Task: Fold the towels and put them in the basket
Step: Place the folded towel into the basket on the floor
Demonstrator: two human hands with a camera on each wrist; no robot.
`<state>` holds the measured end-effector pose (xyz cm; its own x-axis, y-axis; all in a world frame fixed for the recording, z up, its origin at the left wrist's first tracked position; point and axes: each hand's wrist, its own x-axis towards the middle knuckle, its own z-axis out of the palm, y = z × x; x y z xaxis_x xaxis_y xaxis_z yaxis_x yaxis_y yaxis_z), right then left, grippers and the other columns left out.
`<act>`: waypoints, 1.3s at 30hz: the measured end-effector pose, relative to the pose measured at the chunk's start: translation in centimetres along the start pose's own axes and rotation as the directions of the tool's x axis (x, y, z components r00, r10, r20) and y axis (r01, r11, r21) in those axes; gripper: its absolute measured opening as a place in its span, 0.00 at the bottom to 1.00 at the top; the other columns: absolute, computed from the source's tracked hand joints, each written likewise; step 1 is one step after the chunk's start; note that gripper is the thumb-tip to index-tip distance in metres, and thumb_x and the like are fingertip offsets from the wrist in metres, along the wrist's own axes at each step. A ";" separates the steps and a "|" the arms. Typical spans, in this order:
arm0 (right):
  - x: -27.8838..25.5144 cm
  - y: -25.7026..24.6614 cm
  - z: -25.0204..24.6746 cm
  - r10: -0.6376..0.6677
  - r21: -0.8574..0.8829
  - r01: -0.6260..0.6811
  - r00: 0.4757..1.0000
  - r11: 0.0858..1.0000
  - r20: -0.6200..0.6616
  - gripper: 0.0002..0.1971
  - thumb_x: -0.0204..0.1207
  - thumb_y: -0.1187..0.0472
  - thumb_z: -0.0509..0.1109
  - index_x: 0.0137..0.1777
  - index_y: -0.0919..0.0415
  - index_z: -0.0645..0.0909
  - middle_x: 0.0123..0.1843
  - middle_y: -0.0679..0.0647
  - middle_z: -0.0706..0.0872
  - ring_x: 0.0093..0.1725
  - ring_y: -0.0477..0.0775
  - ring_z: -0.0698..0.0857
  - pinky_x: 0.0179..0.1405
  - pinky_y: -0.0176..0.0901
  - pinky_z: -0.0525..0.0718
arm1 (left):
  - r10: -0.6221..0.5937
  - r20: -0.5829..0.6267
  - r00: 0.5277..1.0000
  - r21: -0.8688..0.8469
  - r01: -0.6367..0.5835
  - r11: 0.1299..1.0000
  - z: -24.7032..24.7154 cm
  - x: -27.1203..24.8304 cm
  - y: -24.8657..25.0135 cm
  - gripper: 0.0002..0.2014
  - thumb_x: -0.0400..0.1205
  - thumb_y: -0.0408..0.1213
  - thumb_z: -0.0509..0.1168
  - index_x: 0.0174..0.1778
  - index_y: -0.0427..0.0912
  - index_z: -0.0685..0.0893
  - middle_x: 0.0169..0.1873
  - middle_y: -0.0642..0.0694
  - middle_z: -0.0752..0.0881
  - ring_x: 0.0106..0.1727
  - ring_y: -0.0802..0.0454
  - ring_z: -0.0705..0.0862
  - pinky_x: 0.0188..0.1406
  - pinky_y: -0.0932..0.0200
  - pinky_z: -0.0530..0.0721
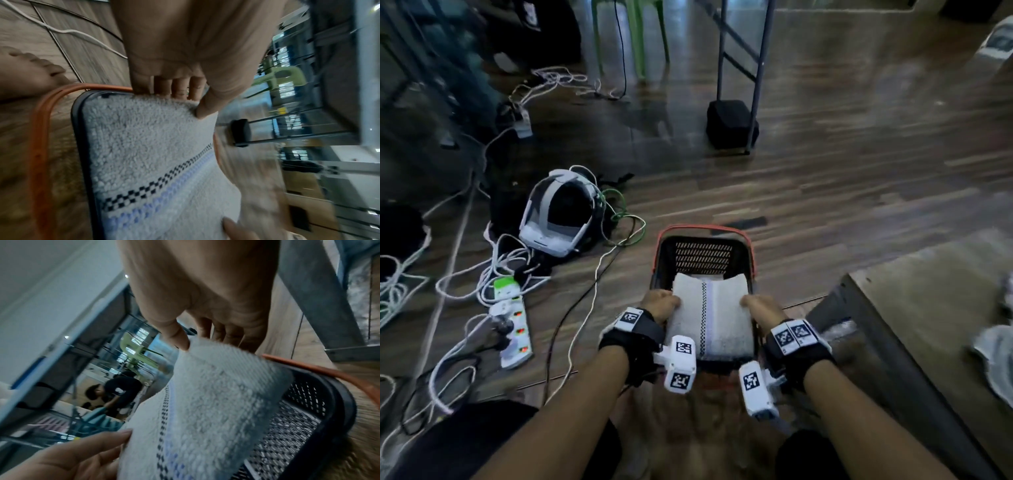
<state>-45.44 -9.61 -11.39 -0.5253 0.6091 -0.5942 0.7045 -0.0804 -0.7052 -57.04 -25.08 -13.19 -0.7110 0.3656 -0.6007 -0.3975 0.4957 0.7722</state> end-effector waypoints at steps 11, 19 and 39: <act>21.7 3.7 6.5 0.098 -0.116 -0.101 0.995 0.988 -0.030 0.16 0.76 0.65 0.60 0.25 0.63 0.70 0.30 0.57 0.75 0.32 0.56 0.74 0.26 0.42 0.66 | -0.094 -0.115 0.989 0.172 0.113 0.979 5.2 20.6 -4.5 0.13 0.77 0.27 0.59 0.53 0.29 0.83 0.51 0.34 0.86 0.53 0.38 0.84 0.55 0.53 0.81; 28.1 5.0 9.4 0.022 -0.078 -0.029 0.995 0.997 -0.099 0.16 0.76 0.66 0.58 0.26 0.62 0.64 0.26 0.54 0.68 0.25 0.52 0.67 0.21 0.43 0.61 | -0.040 -0.202 0.979 0.184 0.077 0.980 7.1 27.1 -6.4 0.17 0.80 0.28 0.58 0.64 0.35 0.80 0.59 0.37 0.83 0.59 0.40 0.81 0.47 0.62 0.72; 27.9 8.6 14.0 -0.529 -0.750 0.298 0.845 0.590 -0.080 0.30 0.79 0.59 0.55 0.80 0.62 0.55 0.84 0.58 0.52 0.83 0.57 0.50 0.78 0.55 0.57 | 0.427 0.033 0.903 0.799 -0.281 0.532 9.9 28.3 -12.2 0.27 0.86 0.42 0.43 0.83 0.43 0.47 0.83 0.45 0.46 0.83 0.48 0.41 0.81 0.43 0.51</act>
<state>-60.71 -4.37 -39.44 -0.7783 0.6201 -0.0983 0.6169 0.7264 -0.3030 -66.58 -12.99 -41.61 -0.7930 0.5683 -0.2195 0.4517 0.7903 0.4141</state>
